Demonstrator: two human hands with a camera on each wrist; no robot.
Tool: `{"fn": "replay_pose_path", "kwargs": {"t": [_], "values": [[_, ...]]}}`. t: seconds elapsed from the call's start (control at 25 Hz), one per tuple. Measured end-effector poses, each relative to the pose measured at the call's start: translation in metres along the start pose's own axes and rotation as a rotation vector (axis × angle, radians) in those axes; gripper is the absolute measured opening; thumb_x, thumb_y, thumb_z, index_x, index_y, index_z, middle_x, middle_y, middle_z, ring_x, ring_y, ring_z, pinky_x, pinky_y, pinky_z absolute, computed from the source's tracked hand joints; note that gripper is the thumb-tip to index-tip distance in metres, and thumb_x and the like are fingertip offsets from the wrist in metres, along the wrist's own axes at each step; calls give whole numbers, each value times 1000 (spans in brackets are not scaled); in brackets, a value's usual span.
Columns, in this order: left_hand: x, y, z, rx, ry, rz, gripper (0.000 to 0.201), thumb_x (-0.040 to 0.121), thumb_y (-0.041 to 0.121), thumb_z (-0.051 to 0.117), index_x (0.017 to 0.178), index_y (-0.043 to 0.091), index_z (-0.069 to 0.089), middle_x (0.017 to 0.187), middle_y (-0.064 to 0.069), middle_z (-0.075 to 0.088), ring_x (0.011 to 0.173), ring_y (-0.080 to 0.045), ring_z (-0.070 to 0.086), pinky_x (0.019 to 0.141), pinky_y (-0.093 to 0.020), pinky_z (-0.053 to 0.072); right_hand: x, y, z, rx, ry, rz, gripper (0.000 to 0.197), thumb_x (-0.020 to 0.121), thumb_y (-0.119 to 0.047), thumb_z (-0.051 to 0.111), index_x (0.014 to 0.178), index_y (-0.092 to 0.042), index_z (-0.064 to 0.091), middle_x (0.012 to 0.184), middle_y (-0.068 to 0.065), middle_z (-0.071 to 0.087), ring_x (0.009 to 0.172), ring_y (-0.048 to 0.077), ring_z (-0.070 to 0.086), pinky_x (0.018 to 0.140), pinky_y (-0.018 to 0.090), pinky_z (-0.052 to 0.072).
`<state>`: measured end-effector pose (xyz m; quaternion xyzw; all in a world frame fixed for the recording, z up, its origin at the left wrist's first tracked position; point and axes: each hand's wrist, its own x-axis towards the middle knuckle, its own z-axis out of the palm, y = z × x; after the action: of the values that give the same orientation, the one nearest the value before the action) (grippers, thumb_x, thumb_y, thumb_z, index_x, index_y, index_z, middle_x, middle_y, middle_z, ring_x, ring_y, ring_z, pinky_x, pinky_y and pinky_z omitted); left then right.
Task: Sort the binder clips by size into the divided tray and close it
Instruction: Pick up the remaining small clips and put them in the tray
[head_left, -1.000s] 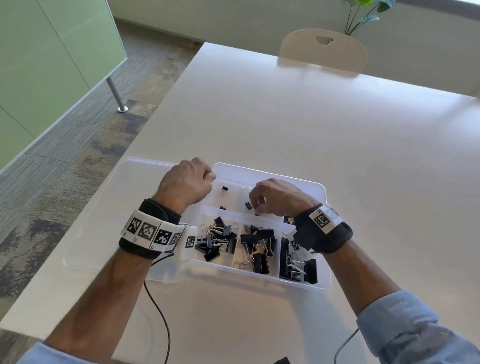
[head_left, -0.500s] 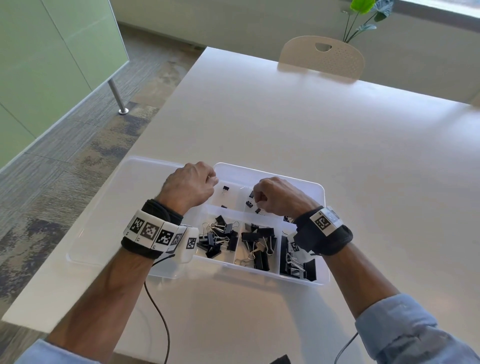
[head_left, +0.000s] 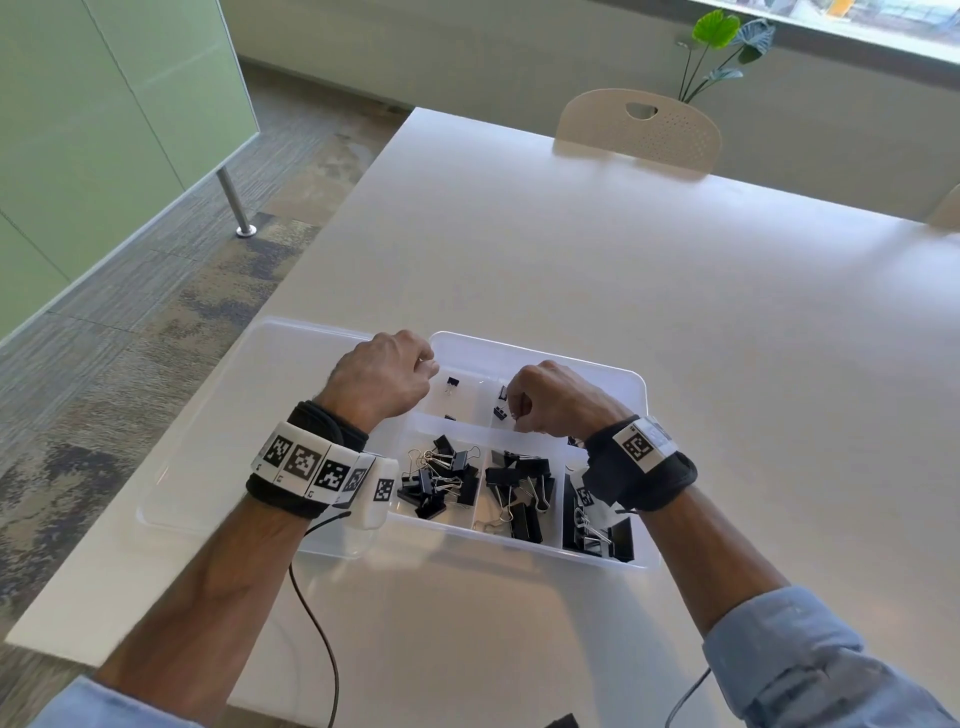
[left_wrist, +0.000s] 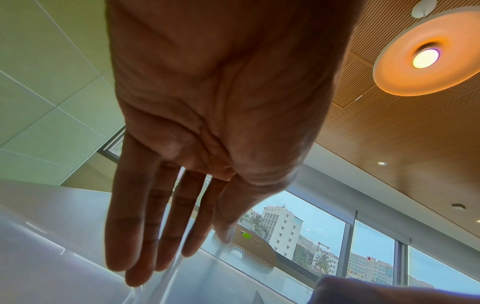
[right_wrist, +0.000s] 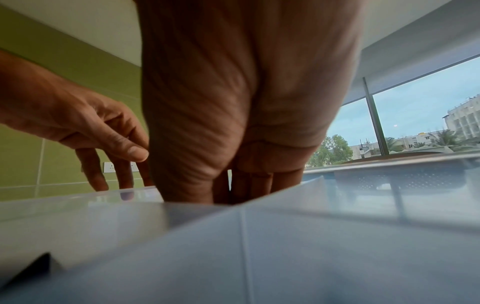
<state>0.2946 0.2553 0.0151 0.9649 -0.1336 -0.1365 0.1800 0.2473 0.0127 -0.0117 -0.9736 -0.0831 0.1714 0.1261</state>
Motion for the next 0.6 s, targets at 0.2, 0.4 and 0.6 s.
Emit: {"fn": "replay_pose_path", "kwargs": {"t": [0.2,0.4,0.6], "values": [[-5,-3,-3,-51,16,-1,34,103,41,54,133,29,67,125,1,73,116,-28,66,97,-38,50,-10,-12,-29,18,129,66,16,82,-9,90,83,-12,74,81,-1,69,74,22,72,68,38,64],[-24,-15,-13,-85,46,18,36,104,41,53,136,29,66,127,3,73,116,-25,66,99,-39,50,1,-54,-48,30,244,-39,11,90,-8,84,96,-10,76,96,4,71,83,20,70,73,35,64],[-56,-56,-23,-78,42,-18,34,104,42,54,133,30,67,126,4,72,113,-21,67,100,-40,51,13,-73,-28,-31,215,-68,15,90,-3,82,103,-4,75,100,9,74,88,25,73,78,40,65]]}}
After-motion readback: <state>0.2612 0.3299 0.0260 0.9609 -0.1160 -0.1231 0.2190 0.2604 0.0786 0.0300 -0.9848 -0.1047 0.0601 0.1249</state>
